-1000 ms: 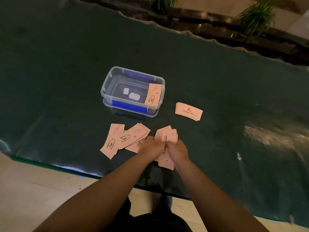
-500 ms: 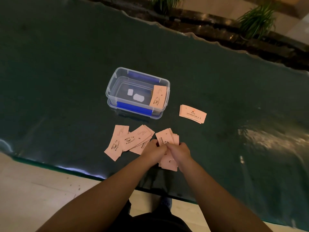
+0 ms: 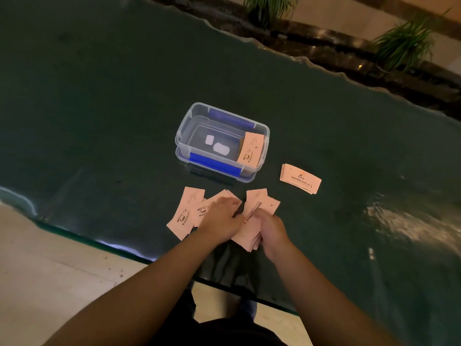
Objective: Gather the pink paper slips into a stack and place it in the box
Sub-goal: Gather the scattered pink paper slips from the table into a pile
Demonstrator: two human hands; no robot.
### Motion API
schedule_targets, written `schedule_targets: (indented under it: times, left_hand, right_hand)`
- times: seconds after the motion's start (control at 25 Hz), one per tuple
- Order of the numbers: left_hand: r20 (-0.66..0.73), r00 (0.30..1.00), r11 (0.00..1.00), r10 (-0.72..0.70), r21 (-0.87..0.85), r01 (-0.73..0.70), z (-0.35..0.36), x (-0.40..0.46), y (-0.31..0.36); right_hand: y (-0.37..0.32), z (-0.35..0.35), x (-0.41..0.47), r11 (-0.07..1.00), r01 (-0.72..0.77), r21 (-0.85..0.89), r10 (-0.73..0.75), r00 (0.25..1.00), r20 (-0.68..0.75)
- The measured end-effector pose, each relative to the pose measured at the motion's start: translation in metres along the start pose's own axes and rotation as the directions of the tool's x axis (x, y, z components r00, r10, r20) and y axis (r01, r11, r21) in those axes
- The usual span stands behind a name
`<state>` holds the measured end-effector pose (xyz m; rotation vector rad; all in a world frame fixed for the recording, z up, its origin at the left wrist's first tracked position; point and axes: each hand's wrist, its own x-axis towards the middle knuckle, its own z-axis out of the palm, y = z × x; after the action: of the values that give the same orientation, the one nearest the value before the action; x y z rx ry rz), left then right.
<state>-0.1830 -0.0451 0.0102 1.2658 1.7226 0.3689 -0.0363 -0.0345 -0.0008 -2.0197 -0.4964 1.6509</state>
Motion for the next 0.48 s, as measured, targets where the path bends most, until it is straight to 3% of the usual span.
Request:
schedule_targets:
  times: [0.08, 0.24, 0.48]
  left_hand:
    - [-0.097, 0.995, 0.989, -0.029, 0.145, 0.043, -0.018, 0.006, -0.011]
    - [0.006, 0.992, 0.933, -0.128, 0.339, 0.118, -0.033, 0.010, -0.025]
    - [0.057, 0.997, 0.982, -0.055, 0.182, 0.044, -0.017, 0.001, -0.029]
  right_hand:
    - [-0.001, 0.004, -0.001, 0.996, -0.032, 0.084, 0.030, 0.999, 0.024]
    - [-0.004, 0.019, -0.004, 0.979, -0.114, 0.169, 0.096, 0.989, 0.109]
    - [-0.006, 0.035, 0.000, 0.997, -0.055, 0.050, 0.050, 0.993, 0.106]
